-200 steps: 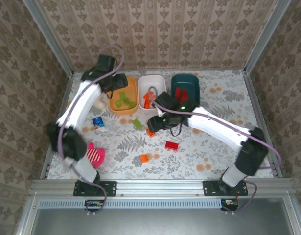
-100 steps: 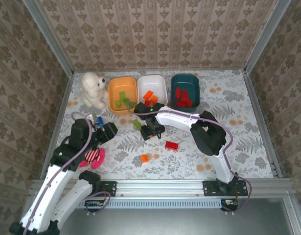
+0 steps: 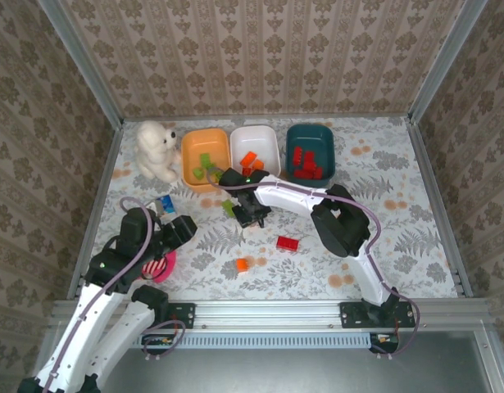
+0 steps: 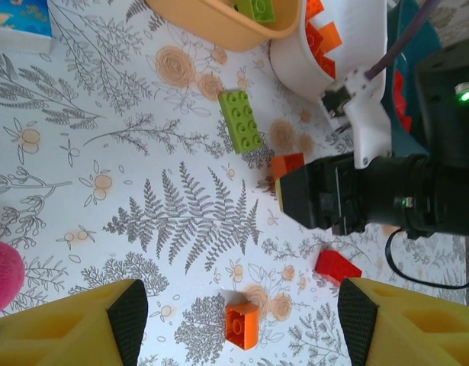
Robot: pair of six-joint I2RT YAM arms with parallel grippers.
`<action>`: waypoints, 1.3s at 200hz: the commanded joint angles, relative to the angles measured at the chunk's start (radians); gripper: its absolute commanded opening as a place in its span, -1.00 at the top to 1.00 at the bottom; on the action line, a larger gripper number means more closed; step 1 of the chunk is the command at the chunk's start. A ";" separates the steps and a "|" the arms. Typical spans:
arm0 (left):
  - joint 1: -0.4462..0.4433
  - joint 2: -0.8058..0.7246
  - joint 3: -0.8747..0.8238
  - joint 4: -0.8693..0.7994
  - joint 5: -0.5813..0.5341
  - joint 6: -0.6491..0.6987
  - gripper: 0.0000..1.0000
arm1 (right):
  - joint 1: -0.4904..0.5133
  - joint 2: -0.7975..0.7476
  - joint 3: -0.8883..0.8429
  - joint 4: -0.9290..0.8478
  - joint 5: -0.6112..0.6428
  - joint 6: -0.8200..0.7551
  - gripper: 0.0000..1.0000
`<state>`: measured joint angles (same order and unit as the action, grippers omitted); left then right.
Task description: Sort the legos into containers by color
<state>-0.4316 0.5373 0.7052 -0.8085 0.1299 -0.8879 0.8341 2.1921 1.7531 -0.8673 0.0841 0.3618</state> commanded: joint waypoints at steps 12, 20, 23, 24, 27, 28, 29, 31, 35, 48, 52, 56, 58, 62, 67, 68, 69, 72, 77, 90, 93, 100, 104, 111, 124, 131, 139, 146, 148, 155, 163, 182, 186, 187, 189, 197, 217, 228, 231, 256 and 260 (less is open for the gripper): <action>-0.018 0.038 0.002 0.055 0.033 0.001 -0.40 | -0.044 -0.115 0.076 -0.056 0.068 0.002 0.28; -0.047 0.061 0.005 0.077 0.033 0.004 -0.40 | -0.072 -0.117 0.110 -0.071 0.064 0.005 0.27; -0.053 0.069 0.006 0.083 0.033 0.004 -0.40 | -0.083 -0.115 0.123 -0.076 0.061 0.006 0.27; -0.055 0.073 0.006 0.086 0.033 0.005 -0.40 | -0.087 -0.113 0.129 -0.079 0.060 0.006 0.27; -0.059 0.083 0.006 0.095 0.033 0.006 -0.40 | -0.098 -0.108 0.143 -0.084 0.056 0.009 0.26; -0.062 0.087 0.006 0.099 0.033 0.005 -0.40 | -0.101 -0.106 0.148 -0.085 0.055 0.010 0.26; -0.063 0.090 0.006 0.102 0.033 0.005 -0.40 | -0.105 -0.103 0.151 -0.087 0.055 0.010 0.26; -0.065 0.097 0.005 0.108 0.033 0.006 -0.40 | -0.111 -0.098 0.162 -0.090 0.052 0.010 0.26; -0.070 0.110 0.007 0.121 0.033 0.007 -0.40 | -0.125 -0.086 0.181 -0.097 0.050 0.011 0.26; -0.086 0.154 0.013 0.161 0.032 0.007 -0.40 | -0.162 -0.035 0.252 -0.126 0.060 0.000 0.27; -0.090 0.166 0.017 0.172 0.031 0.006 -0.40 | -0.172 -0.017 0.271 -0.134 0.067 -0.003 0.28; -0.094 0.177 0.020 0.183 0.032 0.007 -0.40 | -0.182 -0.003 0.299 -0.140 0.072 -0.004 0.27; -0.096 0.183 0.023 0.189 0.032 0.008 -0.40 | -0.188 0.003 0.310 -0.140 0.073 -0.006 0.27; -0.100 0.194 0.027 0.198 0.030 0.010 -0.40 | -0.199 0.017 0.333 -0.142 0.076 -0.007 0.27; -0.105 0.207 0.034 0.208 0.028 0.012 -0.40 | -0.212 0.032 0.360 -0.144 0.078 -0.004 0.28; -0.106 0.209 0.035 0.209 0.028 0.012 -0.40 | -0.214 0.037 0.364 -0.144 0.079 -0.004 0.27; -0.107 0.212 0.037 0.210 0.027 0.013 -0.40 | -0.216 0.040 0.372 -0.144 0.080 -0.004 0.27; -0.109 0.219 0.040 0.216 0.027 0.014 -0.40 | -0.225 0.051 0.388 -0.148 0.082 -0.001 0.27; -0.112 0.229 0.047 0.221 0.024 0.016 -0.40 | -0.236 0.069 0.423 -0.154 0.089 0.004 0.27; -0.120 0.258 0.056 0.236 0.022 0.022 -0.40 | -0.267 0.136 0.521 -0.181 0.098 0.019 0.27; -0.122 0.263 0.059 0.240 0.023 0.022 -0.40 | -0.273 0.153 0.545 -0.189 0.099 0.023 0.26; -0.126 0.273 0.064 0.244 0.020 0.021 -0.40 | -0.286 0.190 0.603 -0.208 0.100 0.031 0.26; -0.129 0.278 0.066 0.247 0.019 0.020 -0.40 | -0.292 0.215 0.635 -0.218 0.099 0.036 0.26; -0.135 0.284 0.069 0.250 0.017 0.018 -0.40 | -0.300 0.251 0.683 -0.230 0.094 0.039 0.26; -0.146 0.286 0.073 0.251 0.006 0.015 -0.39 | -0.313 0.302 0.755 -0.233 0.088 0.039 0.26; -0.151 0.285 0.072 0.249 0.002 0.012 -0.39 | -0.317 0.320 0.772 -0.221 0.078 0.037 0.26; -0.155 0.285 0.071 0.244 0.000 0.009 -0.39 | -0.322 0.333 0.779 -0.206 0.070 0.036 0.26; -0.157 0.281 0.070 0.240 -0.002 0.007 -0.39 | -0.325 0.342 0.780 -0.188 0.061 0.035 0.26; -0.159 0.281 0.068 0.239 -0.003 0.007 -0.39 | -0.326 0.343 0.780 -0.185 0.060 0.033 0.26; -0.161 0.278 0.068 0.233 -0.004 0.005 -0.39 | -0.328 0.351 0.782 -0.179 0.059 0.032 0.26; -0.163 0.274 0.066 0.228 -0.008 0.001 -0.39 | -0.328 0.361 0.787 -0.183 0.064 0.034 0.27; -0.168 0.261 0.063 0.217 -0.017 -0.004 -0.39 | -0.328 0.379 0.787 -0.200 0.074 0.048 0.27; -0.168 0.258 0.063 0.216 -0.019 -0.005 -0.39 | -0.327 0.381 0.786 -0.202 0.075 0.052 0.27; -0.167 0.257 0.062 0.216 -0.019 -0.005 -0.39 | -0.328 0.381 0.786 -0.203 0.075 0.053 0.27; -0.168 0.256 0.062 0.215 -0.020 -0.006 -0.39 | -0.328 0.383 0.785 -0.203 0.075 0.055 0.26; -0.169 0.254 0.061 0.214 -0.022 -0.006 -0.39 | -0.326 0.387 0.783 -0.209 0.082 0.062 0.25; -0.170 0.251 0.061 0.210 -0.025 -0.006 -0.39 | -0.323 0.394 0.785 -0.221 0.103 0.091 0.20; -0.170 0.249 0.063 0.212 -0.026 -0.005 -0.39 | -0.323 0.397 0.785 -0.225 0.101 0.107 0.16; -0.170 0.250 0.065 0.212 -0.026 -0.005 -0.39 | -0.323 0.397 0.785 -0.225 0.099 0.109 0.15; -0.170 0.253 0.065 0.220 -0.026 -0.004 -0.39 | -0.316 0.399 0.788 -0.228 0.096 0.119 0.04; -0.170 0.252 0.065 0.220 -0.026 -0.003 -0.39 | -0.316 0.397 0.787 -0.231 0.095 0.122 0.02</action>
<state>-0.5953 0.8009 0.7441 -0.5835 0.1188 -0.8871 0.5102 2.5614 2.5076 -1.0405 0.1547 0.4480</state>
